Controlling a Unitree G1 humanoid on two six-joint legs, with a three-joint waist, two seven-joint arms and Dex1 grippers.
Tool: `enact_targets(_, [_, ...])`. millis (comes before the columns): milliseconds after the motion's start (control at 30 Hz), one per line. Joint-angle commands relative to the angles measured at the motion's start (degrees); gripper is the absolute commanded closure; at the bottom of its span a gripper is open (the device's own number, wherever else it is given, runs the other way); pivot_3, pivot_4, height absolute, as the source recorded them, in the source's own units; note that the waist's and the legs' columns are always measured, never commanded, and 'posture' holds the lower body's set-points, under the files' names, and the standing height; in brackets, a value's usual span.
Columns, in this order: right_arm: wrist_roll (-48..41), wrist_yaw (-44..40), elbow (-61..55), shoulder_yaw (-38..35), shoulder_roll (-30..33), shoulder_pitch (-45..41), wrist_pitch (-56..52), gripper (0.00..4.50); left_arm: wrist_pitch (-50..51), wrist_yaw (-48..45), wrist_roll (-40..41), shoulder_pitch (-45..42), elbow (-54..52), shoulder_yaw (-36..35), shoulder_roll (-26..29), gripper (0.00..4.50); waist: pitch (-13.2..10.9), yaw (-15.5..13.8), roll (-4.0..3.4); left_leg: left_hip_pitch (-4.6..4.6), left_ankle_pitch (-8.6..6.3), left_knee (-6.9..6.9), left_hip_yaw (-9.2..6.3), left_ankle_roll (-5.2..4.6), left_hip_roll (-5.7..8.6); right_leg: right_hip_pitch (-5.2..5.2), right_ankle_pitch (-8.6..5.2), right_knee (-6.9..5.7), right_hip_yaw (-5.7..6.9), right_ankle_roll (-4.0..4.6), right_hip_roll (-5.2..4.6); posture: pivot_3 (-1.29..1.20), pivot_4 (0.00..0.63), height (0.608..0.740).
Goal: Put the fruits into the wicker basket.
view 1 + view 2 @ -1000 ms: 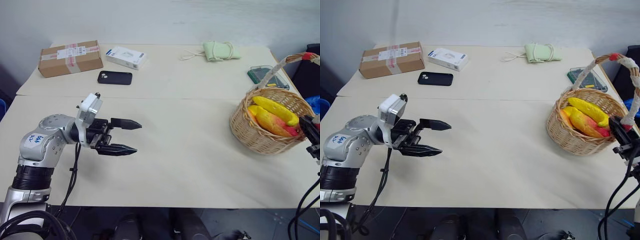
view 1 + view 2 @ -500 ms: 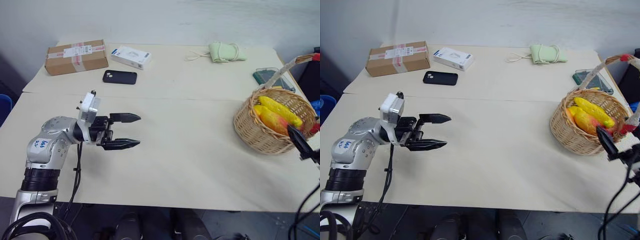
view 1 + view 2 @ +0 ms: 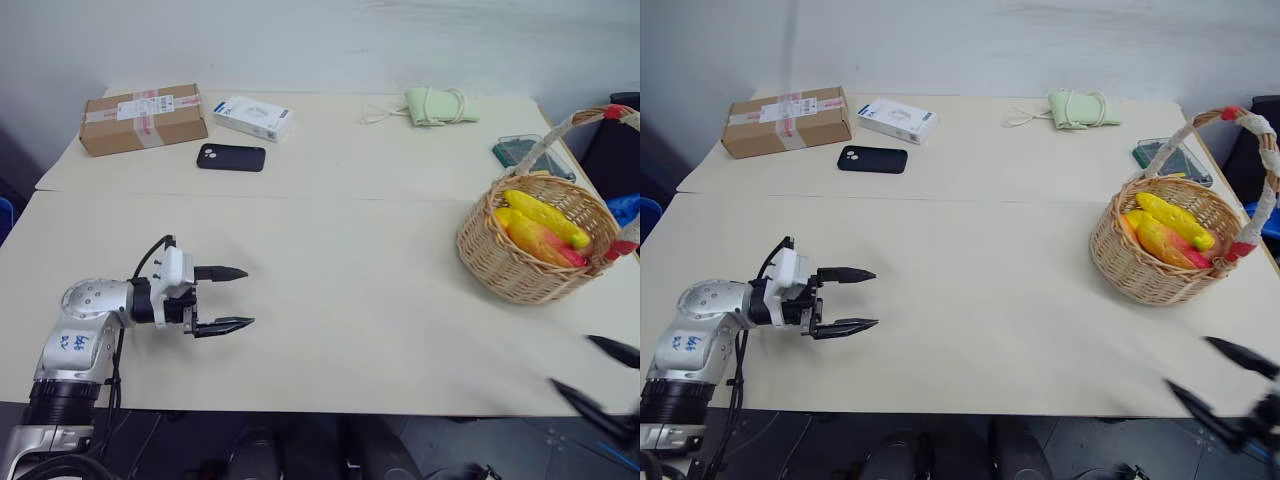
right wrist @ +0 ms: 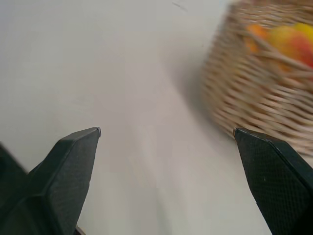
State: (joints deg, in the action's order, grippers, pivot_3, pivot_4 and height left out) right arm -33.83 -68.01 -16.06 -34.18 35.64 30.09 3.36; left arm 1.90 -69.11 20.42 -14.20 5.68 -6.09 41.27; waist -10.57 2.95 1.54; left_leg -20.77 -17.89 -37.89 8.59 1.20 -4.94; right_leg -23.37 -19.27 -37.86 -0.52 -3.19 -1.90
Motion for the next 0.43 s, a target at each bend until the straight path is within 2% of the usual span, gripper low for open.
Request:
enact_targets(33, [2.1, 0.0, -3.3, 8.2, 0.4, -5.5, 0.6, 0.03, -3.5, 4.1, -1.0, 3.5, -2.3, -3.4, 0.0, 0.00, 0.0, 0.1, -0.05, 0.02, 0.00, 0.02, 0.01, -0.01, 0.02, 0.00, 0.00, -0.02, 0.01, 0.00, -0.04, 0.00, 0.150, 0.740])
enact_targets(133, [4.9, 0.6, -0.2, 15.5, 0.0, -15.4, 1.6, 0.03, -3.2, 5.3, -0.2, 6.6, -5.2, -4.2, 0.2, 0.00, 0.0, 0.2, -0.03, 0.04, 0.02, 0.11, 0.01, 0.05, 0.05, -0.03, -0.04, -0.01, 0.11, 0.07, -0.12, 0.00, 0.150, 0.740])
enact_targets(267, [7.2, 1.5, 5.9, 21.4, -1.7, -27.5, 3.0, 0.03, -2.7, 7.2, 0.3, 9.3, -8.6, -4.2, -0.7, 0.00, 0.0, 0.0, -0.01, 0.01, 0.08, 0.08, 0.04, 0.13, 0.13, -0.09, -0.04, -0.02, 0.13, 0.07, -0.21, 0.00, 0.150, 0.740])
enact_targets(433, [9.4, 1.8, 11.5, 25.1, -4.0, -33.0, 6.5, 0.03, -1.4, 10.2, 1.3, 11.6, -12.2, -5.1, -2.0, 0.00, 0.0, -1.1, -0.01, -0.12, 0.11, 0.03, 0.03, 0.16, 0.15, -0.14, -0.05, 0.04, 0.18, 0.06, -0.22, 0.00, 0.150, 0.740])
